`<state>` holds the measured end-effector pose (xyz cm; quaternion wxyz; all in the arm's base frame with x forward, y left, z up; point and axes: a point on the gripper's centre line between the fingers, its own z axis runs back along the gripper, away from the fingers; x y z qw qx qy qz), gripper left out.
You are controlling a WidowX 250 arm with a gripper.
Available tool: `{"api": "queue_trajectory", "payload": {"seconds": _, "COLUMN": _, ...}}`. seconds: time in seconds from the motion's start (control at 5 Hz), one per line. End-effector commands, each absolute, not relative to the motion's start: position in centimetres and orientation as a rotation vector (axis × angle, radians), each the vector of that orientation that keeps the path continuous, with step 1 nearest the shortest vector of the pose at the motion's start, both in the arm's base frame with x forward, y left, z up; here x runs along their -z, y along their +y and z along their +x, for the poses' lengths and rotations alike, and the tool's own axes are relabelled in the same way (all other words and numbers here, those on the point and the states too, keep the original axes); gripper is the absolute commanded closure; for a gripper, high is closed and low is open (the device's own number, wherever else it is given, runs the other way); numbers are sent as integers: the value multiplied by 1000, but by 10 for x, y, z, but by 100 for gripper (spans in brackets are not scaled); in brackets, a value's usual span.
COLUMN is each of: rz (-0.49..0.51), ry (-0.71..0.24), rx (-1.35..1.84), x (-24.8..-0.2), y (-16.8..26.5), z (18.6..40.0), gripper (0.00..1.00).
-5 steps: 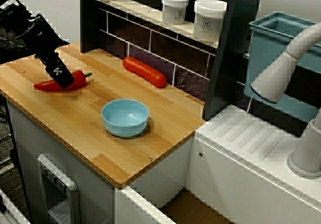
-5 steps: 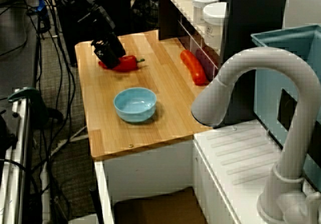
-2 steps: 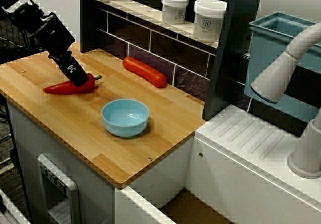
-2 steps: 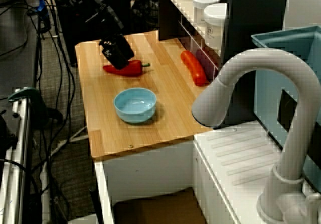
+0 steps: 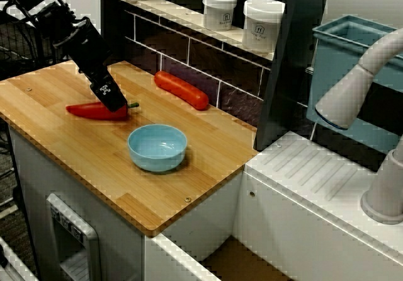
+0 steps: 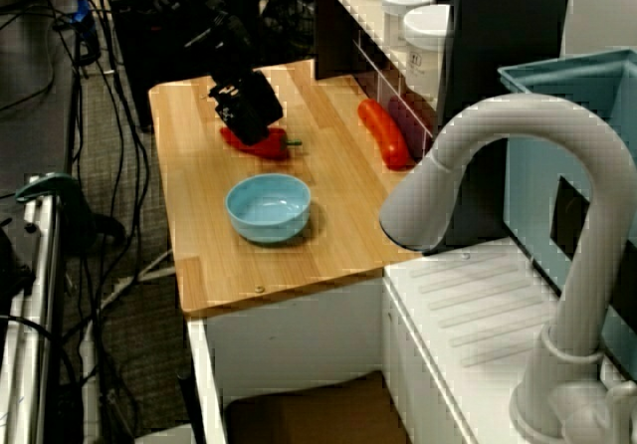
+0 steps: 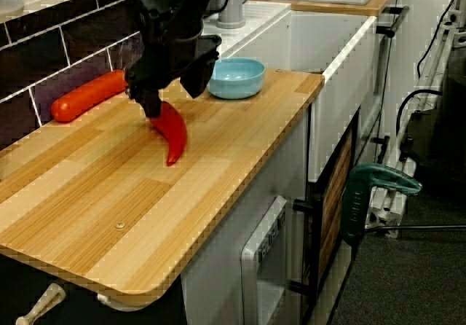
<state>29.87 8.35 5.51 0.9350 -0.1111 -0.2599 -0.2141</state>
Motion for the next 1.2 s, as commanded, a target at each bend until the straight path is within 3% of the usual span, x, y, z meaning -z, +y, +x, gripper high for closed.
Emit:
{"api": "queue_trajectory", "payload": {"seconds": 0.0, "rz": -140, "ry": -597, "rx": 656, "x": -90, "y": 84, "z": 330, "gripper": 0}}
{"api": "queue_trajectory", "payload": {"seconds": 0.6, "rz": -96, "ry": -652, "rx": 843, "x": -66, "y": 67, "z": 335, "gripper": 0}}
{"api": "queue_trajectory", "payload": {"seconds": 1.0, "rz": -195, "ry": -612, "rx": 1024, "x": -63, "y": 50, "z": 357, "gripper": 0}}
